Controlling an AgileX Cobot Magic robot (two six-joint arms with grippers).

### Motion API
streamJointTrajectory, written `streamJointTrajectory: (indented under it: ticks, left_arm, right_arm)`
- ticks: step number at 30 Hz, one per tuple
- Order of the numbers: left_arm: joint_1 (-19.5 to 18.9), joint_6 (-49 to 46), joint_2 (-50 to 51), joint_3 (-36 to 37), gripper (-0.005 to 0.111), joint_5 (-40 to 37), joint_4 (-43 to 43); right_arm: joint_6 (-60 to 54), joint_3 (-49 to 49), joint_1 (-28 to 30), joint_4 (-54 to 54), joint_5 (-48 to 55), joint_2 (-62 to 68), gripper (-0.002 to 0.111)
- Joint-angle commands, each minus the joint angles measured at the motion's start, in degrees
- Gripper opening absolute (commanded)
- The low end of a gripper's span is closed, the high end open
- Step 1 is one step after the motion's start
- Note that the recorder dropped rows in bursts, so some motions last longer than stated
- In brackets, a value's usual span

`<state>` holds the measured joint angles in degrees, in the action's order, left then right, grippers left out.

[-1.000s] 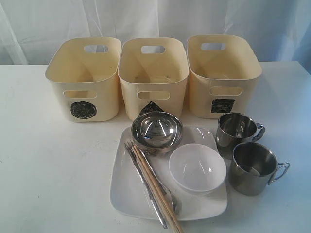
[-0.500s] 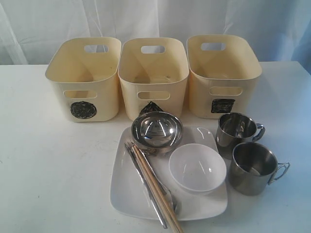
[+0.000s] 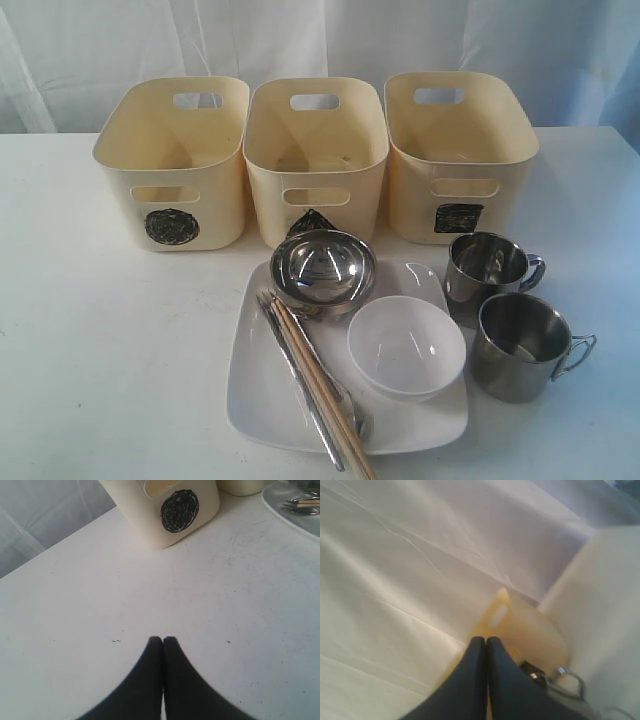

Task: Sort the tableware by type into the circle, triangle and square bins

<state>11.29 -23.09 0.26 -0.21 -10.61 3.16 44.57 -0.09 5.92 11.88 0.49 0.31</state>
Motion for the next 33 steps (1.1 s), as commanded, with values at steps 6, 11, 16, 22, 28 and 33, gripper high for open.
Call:
streamJointTrajectory:
  ticks: [6, 11, 16, 22, 28, 33]
  left_arm:
    - [0.2, 0.1, -0.3, 0.2, 0.0, 0.1, 0.2]
    - [0.2, 0.1, -0.3, 0.2, 0.0, 0.1, 0.2]
    - [0.2, 0.1, -0.3, 0.2, 0.0, 0.1, 0.2]
    - [0.2, 0.1, -0.3, 0.2, 0.0, 0.1, 0.2]
    - [0.2, 0.1, -0.3, 0.2, 0.0, 0.1, 0.2]
    - [0.2, 0.1, -0.3, 0.2, 0.0, 0.1, 0.2]
  right_arm:
    - [-1.9, 0.1, -0.2, 0.1, 10.0, -0.3, 0.0]
    - [-1.9, 0.1, -0.2, 4.9, 8.2, -0.3, 0.0]
    - [-10.6, -1.4, -0.4, 11.7, 7.6, -0.3, 0.0]
    - [-29.7, -13.3, -3.8, 16.2, 11.2, 1.5, 0.0]
    - [-49.2, -26.2, -5.5, 16.2, 18.8, 19.6, 0.0]
    - [-62.7, -34.3, -5.5, 16.2, 22.0, 36.6, 0.0]
